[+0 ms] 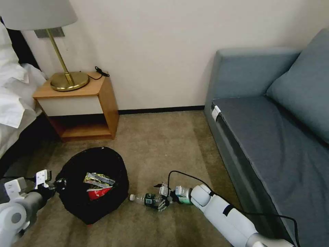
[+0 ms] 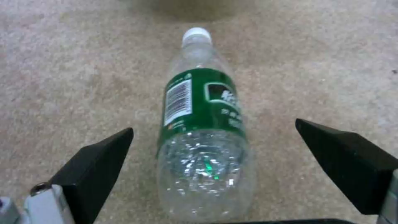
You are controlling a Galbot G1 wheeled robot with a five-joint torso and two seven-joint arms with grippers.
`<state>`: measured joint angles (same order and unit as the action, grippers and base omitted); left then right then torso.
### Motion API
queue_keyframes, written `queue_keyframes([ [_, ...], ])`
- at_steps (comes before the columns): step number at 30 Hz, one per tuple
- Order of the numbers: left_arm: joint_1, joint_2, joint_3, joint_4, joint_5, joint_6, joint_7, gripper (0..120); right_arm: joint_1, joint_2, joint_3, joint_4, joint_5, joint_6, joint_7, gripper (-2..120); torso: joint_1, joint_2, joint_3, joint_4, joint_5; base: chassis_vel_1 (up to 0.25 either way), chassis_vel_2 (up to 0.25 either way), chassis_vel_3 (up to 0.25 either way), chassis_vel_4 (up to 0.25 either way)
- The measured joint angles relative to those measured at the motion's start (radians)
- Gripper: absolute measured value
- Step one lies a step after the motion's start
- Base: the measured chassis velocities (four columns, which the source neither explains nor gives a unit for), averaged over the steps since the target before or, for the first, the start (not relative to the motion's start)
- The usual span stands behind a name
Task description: Pick up the trash bin, then pick up the garbage on the floor and place it into the trash bin.
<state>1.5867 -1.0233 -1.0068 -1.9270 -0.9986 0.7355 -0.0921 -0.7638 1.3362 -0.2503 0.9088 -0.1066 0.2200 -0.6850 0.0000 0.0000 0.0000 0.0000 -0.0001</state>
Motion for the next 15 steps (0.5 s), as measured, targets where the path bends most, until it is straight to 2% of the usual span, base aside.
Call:
queue_keyframes([
  [13,0.004,0.003,-0.005,0.000,-0.004,0.000,-0.001,4,-0.009,0.077,0.041,-0.060,-0.074,0.012,-0.002,100,0.000,0.000,0.000,0.0000,0.0000,0.000,0.000,0.000,0.000],
  [15,0.006,0.002,-0.006,0.000,-0.005,0.000,-0.001,4,-0.010,0.082,0.053,-0.068,-0.090,0.013,0.001,96,0.000,0.000,0.000,0.0001,0.0001,0.000,0.000,0.000,0.000],
])
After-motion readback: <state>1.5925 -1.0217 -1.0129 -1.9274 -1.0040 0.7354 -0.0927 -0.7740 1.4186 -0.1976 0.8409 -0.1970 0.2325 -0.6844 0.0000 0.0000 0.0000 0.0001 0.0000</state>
